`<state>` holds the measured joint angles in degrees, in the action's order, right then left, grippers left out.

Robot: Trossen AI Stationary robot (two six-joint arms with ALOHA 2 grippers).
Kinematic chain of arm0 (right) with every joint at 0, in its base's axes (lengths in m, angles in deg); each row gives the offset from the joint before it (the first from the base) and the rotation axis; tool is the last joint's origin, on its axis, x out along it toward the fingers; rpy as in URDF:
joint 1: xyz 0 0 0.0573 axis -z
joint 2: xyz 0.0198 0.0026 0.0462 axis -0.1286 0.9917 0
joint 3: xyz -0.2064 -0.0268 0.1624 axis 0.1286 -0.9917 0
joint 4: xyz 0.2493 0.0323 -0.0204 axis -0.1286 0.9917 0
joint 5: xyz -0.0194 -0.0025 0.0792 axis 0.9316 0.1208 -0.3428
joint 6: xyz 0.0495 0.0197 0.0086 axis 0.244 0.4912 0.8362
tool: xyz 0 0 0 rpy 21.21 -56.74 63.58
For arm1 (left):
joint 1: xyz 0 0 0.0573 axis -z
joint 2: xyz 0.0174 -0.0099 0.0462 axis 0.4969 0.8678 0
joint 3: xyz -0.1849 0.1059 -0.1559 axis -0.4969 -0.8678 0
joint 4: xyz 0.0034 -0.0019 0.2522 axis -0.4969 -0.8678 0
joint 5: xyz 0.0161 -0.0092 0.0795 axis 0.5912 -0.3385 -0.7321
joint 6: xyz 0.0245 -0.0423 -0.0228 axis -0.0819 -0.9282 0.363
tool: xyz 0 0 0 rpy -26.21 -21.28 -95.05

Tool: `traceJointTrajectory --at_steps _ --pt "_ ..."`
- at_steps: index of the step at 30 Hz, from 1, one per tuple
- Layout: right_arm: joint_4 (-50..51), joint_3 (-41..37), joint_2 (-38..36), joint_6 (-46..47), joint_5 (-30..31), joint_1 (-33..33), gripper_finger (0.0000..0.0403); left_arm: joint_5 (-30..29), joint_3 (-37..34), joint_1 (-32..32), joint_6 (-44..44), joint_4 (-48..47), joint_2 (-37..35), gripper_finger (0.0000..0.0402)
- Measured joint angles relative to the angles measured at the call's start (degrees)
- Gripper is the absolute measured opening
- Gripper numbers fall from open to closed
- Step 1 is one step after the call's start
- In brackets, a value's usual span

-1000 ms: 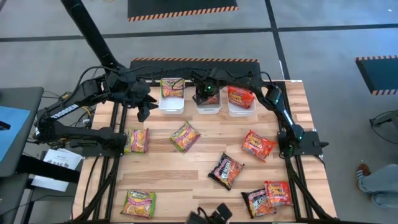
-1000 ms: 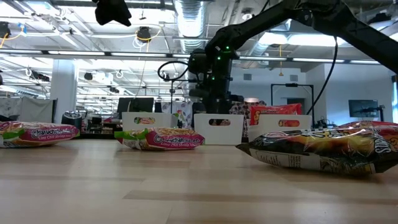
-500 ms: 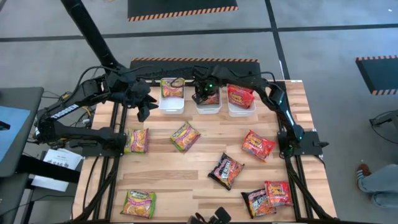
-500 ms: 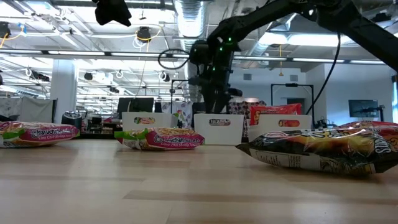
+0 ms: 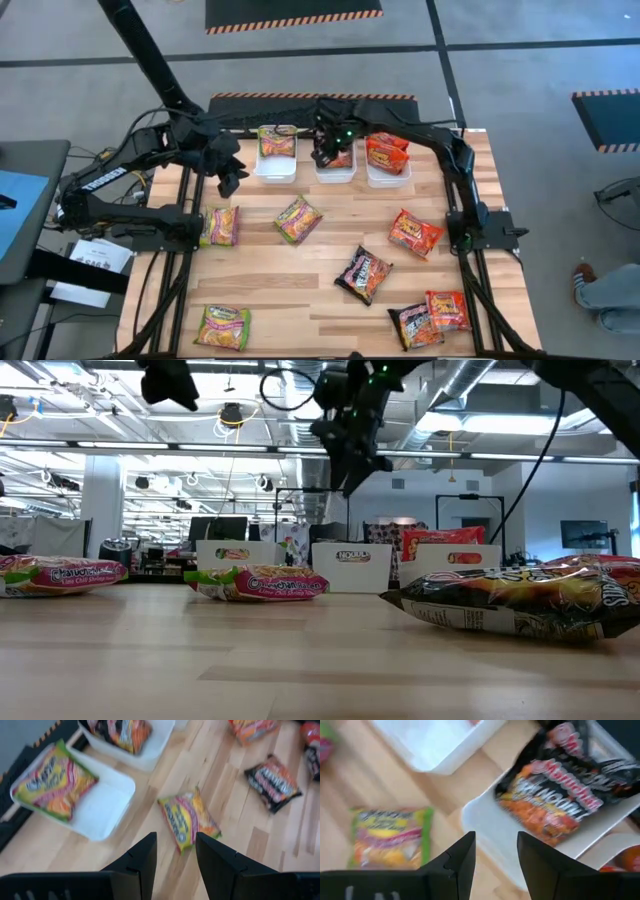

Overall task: Sort Maruchan noodles
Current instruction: Put the green noodle pack into the left white bin

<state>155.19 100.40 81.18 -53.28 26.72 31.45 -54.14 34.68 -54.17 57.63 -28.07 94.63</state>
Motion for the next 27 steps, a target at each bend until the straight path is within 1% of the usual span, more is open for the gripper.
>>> traceJointTrajectory --at_steps 6,12,16,20,23,27 --pt "1.11 0.0 -1.23 -2.62 -2.65 -2.89 0.0178 0.02 0.02 0.0 -0.14 -4.27 1.24 0.0121" --pt "4.91 -0.02 -1.22 -1.71 -2.75 -5.68 0.0207 0.06 0.02 0.0 1.2 -8.61 3.9 0.0129" --pt "8.9 -0.02 -1.2 0.62 -2.79 -7.41 0.0226 -0.9 0.02 0.0 -2.03 -12.91 6.56 0.0147" --pt "13.29 -0.02 -1.18 2.17 -2.81 -8.88 0.0229 -1.33 0.01 -0.02 -5.64 -17.65 8.39 0.0156" --pt "16.46 -0.02 -1.18 1.2 -2.74 -9.92 0.0227 -1.33 -1.45 -0.02 -7.46 -17.75 7.81 0.0157" --pt "18.8 -0.02 -1.15 -1.2 -2.57 -11.56 0.0224 -1.44 -6.76 -0.02 -12.98 -16.71 4.11 0.0157"
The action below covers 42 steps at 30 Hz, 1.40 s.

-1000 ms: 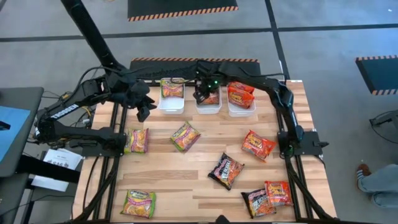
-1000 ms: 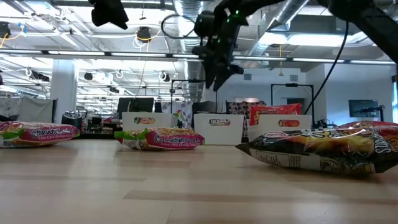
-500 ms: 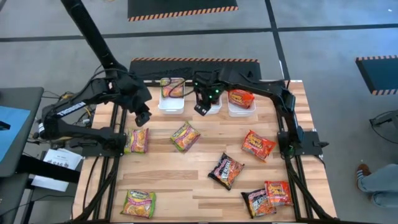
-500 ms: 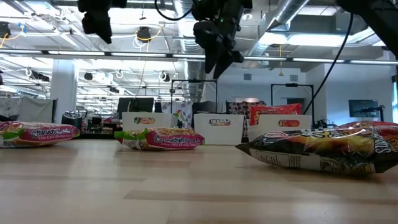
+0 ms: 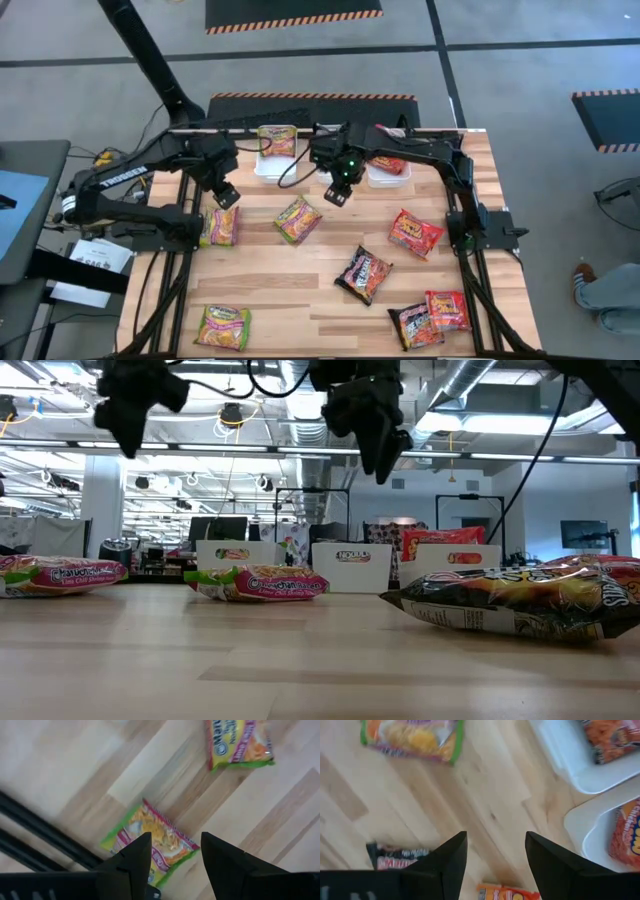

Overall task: Sort Maruchan noodles
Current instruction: Put the green noodle pack into the left white bin

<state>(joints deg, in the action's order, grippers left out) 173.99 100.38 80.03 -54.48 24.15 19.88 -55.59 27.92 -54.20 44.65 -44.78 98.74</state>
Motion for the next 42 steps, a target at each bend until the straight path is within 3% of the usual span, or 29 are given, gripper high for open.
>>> traceJointTrajectory --at_steps 7,12,24,33,42 --pt "2.81 0.0 0.02 -3.99 0.37 -1.6 0.0223 0.29 -12.67 0.0 -16.79 8.36 -8.56 0.0157" --pt "4.37 0.0 0.02 -6.83 2.92 -1.92 0.0223 0.33 -19.28 0.01 -24.22 9.2 -12.4 0.0157" --pt "3.46 0.0 0.04 -12.63 3.06 -1.81 0.0223 -0.11 -27.39 0.02 -37.85 10.86 -14.19 0.0157" --pt "2.31 0.0 0.04 -14.23 3.05 -1.53 0.0223 -4.42 -28.19 0.26 -42.66 12.35 -12.22 0.0157" --pt "2.07 0.0 0.04 -14.75 3.03 -1.62 0.0223 -3.74 -28.64 3.38 -37.06 14.83 -6.77 0.0158"
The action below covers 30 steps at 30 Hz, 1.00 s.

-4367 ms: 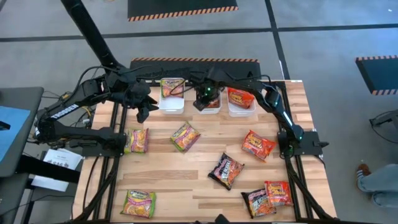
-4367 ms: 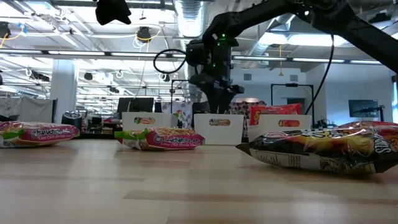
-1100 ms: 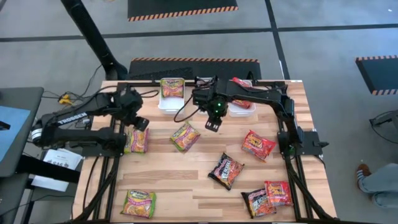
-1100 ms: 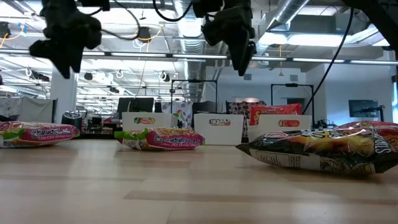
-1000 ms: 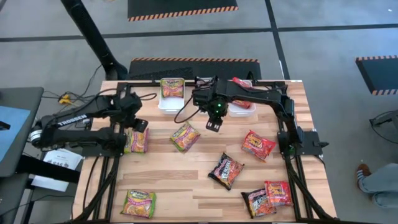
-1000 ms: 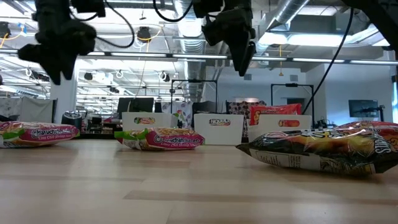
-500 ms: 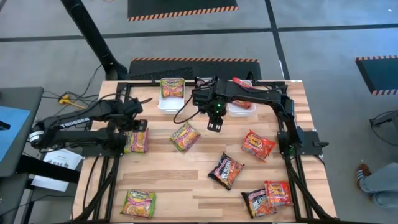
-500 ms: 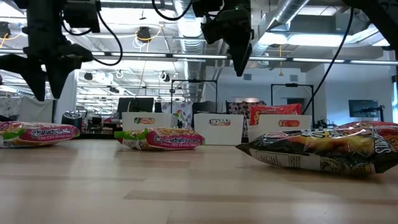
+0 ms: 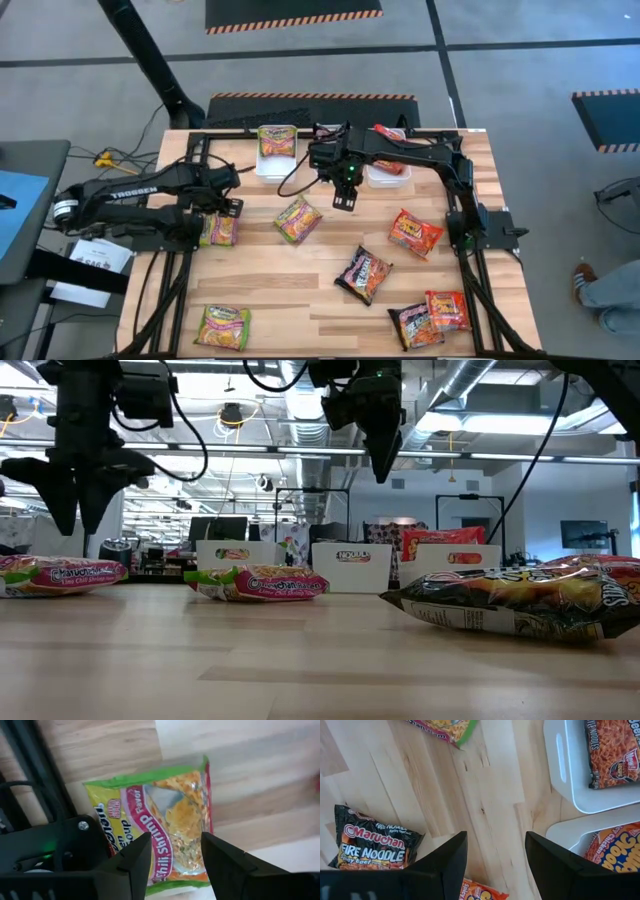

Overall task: Sort Maruchan noodles
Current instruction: Put the green noodle pack into the left white bin

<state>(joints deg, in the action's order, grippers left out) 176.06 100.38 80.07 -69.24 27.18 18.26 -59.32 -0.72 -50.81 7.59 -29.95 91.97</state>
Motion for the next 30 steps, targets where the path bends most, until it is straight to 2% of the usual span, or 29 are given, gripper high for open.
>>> traceJointTrajectory --at_steps 4,7,16,22,30 --pt "-0.11 0.0 0.0 -0.8 -0.01 -0.2 0.0223 2.51 -0.35 0.55 7.72 1.19 1.92 0.0158" --pt "-0.46 0.0 0.0 -0.82 -0.05 -0.39 0.0223 5.72 -0.27 0.58 10.18 2.49 3.08 0.0158" --pt "-1.15 0.0 0.02 -0.81 -0.1 -1.55 0.0223 5.56 -0.18 0.59 7.47 1.9 8.35 0.0158" --pt "-1.57 0.0 0.02 -0.85 -0.14 -2.31 0.0223 2.11 -0.11 0.57 6.18 1.97 14.25 0.0157" --pt "-1.67 0.0 0.02 -0.96 -0.16 -2.43 0.0223 2.45 0.74 0.68 6.2 4.27 23.63 0.0157"
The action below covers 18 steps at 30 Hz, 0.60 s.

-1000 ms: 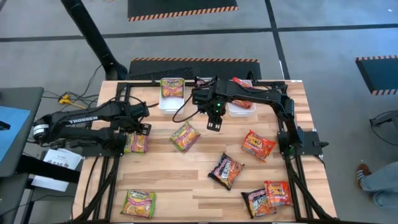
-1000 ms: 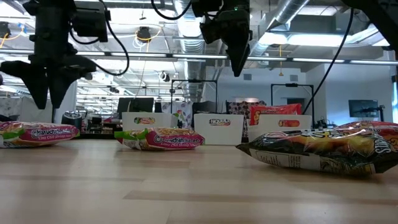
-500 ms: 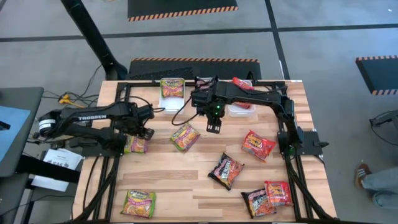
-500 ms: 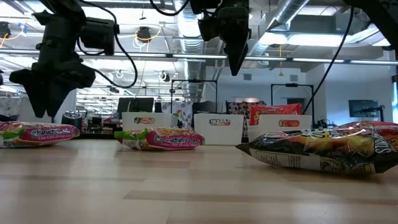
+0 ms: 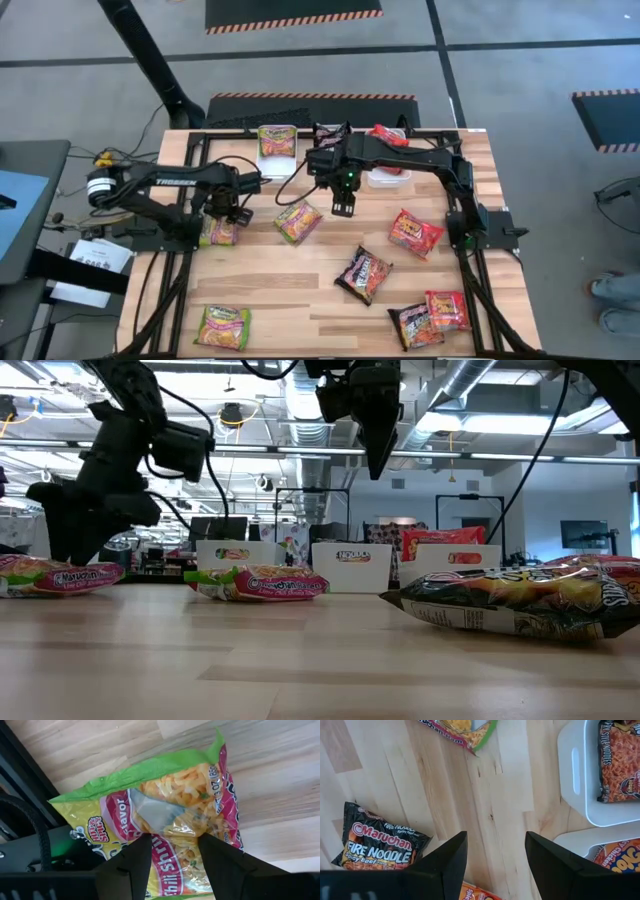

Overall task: Sort Maruchan noodles
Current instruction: Put the green noodle pack into the left white bin

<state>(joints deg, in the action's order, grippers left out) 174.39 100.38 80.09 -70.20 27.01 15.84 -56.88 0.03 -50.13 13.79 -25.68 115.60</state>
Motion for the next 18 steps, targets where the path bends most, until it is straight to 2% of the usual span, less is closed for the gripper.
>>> traceJointTrajectory --at_steps 5,8,18 --pt "-0.15 0.0 0.0 0.0 0.0 0.02 0.0223 -0.11 -0.21 0.09 0.1 0.64 2.08 0.0155" --pt "-0.62 0.0 0.0 0.0 0.0 0.02 0.0223 -0.15 -0.3 0.09 0.65 0.82 1.99 0.0138" --pt "-1.31 0.0 0.0 0.02 0.0 0.02 0.0223 -0.96 -0.78 2.58 2.97 3.17 2.32 0.0011"
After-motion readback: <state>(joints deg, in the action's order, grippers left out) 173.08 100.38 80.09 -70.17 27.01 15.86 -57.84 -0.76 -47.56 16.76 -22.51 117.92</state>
